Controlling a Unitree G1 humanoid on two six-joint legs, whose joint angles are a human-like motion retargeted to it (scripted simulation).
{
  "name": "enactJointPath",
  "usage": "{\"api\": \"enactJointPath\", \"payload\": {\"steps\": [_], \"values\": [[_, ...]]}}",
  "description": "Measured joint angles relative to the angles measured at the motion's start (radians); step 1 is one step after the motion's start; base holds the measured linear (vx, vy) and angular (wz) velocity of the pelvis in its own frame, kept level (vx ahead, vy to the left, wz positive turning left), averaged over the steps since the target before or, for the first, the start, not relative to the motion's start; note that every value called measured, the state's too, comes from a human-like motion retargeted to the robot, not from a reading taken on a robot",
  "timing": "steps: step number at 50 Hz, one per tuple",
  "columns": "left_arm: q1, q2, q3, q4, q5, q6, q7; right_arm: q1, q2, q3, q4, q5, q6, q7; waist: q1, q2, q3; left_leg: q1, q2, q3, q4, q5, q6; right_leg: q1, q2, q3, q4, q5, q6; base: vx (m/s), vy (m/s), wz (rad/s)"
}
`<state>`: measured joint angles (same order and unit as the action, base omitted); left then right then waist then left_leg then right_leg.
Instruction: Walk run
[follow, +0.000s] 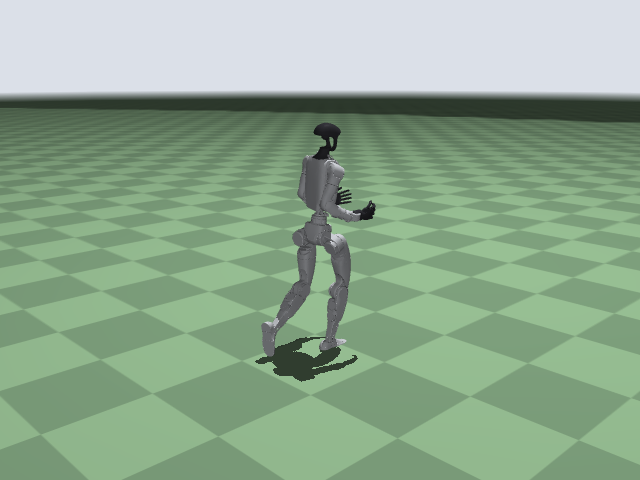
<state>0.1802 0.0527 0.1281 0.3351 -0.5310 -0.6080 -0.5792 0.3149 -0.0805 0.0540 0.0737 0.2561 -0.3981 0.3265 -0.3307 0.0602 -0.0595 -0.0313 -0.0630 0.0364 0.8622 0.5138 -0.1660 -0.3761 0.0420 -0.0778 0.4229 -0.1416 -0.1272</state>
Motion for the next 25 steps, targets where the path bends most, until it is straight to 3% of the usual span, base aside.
{"api": "enactJointPath", "payload": {"steps": [3, 5, 7, 11, 14, 15, 17, 18, 20, 22, 23, 25], "values": [[0.139, -0.068, 0.047, 0.135, 0.069, 0.005, -0.022, -0.082, -0.023, 0.034, 0.020, -0.003, -0.012, -0.025, 0.006, -0.034, -0.003, -0.133, -0.029, -0.005, 0.079, -0.220, 0.088, 0.108, 0.012, 0.022, -0.060, 0.000, -0.018, 0.94, -0.27, -0.36], [0.232, -0.096, 0.066, 0.171, 0.035, 0.001, -0.032, -0.124, -0.034, 0.040, 0.031, -0.013, -0.028, -0.051, 0.030, -0.051, 0.002, -0.230, 0.007, 0.048, 0.056, -0.362, 0.165, 0.188, 0.025, 0.022, -0.146, 0.060, -0.025, 1.07, -0.30, -0.49], [0.305, -0.107, 0.089, 0.189, -0.008, -0.002, -0.039, -0.140, -0.043, 0.044, 0.028, -0.013, -0.038, -0.058, 0.089, -0.075, 0.007, -0.297, 0.028, 0.133, -0.082, -0.434, 0.209, 0.255, 0.019, -0.023, -0.217, 0.166, -0.022, 1.25, -0.34, -1.02], [0.388, -0.071, 0.120, 0.197, -0.041, -0.013, -0.053, -0.121, -0.048, 0.028, 0.007, 0.002, -0.046, -0.041, 0.230, -0.085, 0.029, -0.354, -0.008, 0.214, -0.490, -0.513, 0.254, 0.382, 0.061, -0.018, -0.296, 0.358, 0.006, 1.15, -0.25, -0.96], [0.394, -0.049, 0.120, 0.161, -0.047, -0.036, -0.030, -0.082, -0.044, 0.006, -0.014, 0.007, -0.047, -0.029, 0.292, -0.088, 0.050, -0.339, -0.065, 0.159, -0.714, -0.535, 0.199, 0.488, 0.073, -0.096, -0.306, 0.467, 0.027, 1.18, -0.24, -0.31], [0.389, -0.045, 0.117, 0.142, -0.050, -0.041, -0.021, -0.068, -0.043, 0.004, -0.019, 0.005, -0.048, -0.030, 0.298, -0.090, 0.054, -0.337, -0.069, 0.158, -0.740, -0.507, 0.216, 0.514, 0.079, -0.112, -0.291, 0.503, 0.039, 1.21, -0.31, -0.03], [0.366, -0.046, 0.102, 0.088, -0.046, -0.041, 0.000, -0.035, -0.041, 0.005, -0.034, -0.004, -0.051, -0.028, 0.310, -0.104, 0.051, -0.330, -0.075, 0.196, -0.689, -0.463, 0.366, 0.526, 0.079, -0.125, -0.189, 0.605, 0.105, 1.38, -0.36, 0.06], [0.356, -0.049, 0.089, 0.060, -0.039, -0.041, 0.015, -0.009, -0.038, 0.006, -0.039, -0.010, -0.052, -0.019, 0.302, -0.115, 0.041, -0.314, -0.084, 0.184, -0.621, -0.528, 0.379, 0.511, 0.075, -0.140, -0.089, 0.650, 0.153, 1.54, -0.34, 0.41], [0.291, -0.072, 0.049, 0.035, -0.030, -0.052, 0.066, 0.032, -0.030, -0.008, -0.021, -0.023, -0.049, 0.016, 0.270, -0.162, 0.035, -0.323, -0.184, 0.007, -0.482, -0.625, 0.348, 0.419, -0.018, -0.190, 0.267, 0.665, 0.236, 1.39, -0.28, 0.59], [0.125, -0.105, 0.061, 0.045, -0.059, -0.050, 0.119, 0.039, -0.015, 0.028, 0.018, -0.030, -0.032, 0.017, 0.234, -0.145, 0.028, -0.289, -0.081, 0.160, -0.407, -0.696, 0.347, 0.312, -0.007, -0.139, 0.457, 0.665, 0.270, 0.79, -0.26, 0.05], [0.047, -0.119, 0.048, 0.040, -0.084, -0.049, 0.135, 0.054, -0.005, 0.039, 0.029, -0.036, -0.033, -0.002, 0.246, -0.093, 0.017, -0.267, -0.022, 0.132, -0.432, -0.700, 0.340, 0.270, 0.074, -0.118, 0.418, 0.663, 0.243, 0.78, -0.26, -0.07], [-0.088, -0.148, -0.009, 0.019, -0.142, -0.062, 0.188, 0.101, -0.008, 0.042, 0.034, -0.052, -0.051, -0.023, 0.233, -0.034, 0.009, -0.211, 0.019, 0.087, -0.449, -0.722, 0.329, 0.198, 0.079, -0.168, 0.418, 0.530, 0.155, 1.11, -0.35, 0.28]]}}
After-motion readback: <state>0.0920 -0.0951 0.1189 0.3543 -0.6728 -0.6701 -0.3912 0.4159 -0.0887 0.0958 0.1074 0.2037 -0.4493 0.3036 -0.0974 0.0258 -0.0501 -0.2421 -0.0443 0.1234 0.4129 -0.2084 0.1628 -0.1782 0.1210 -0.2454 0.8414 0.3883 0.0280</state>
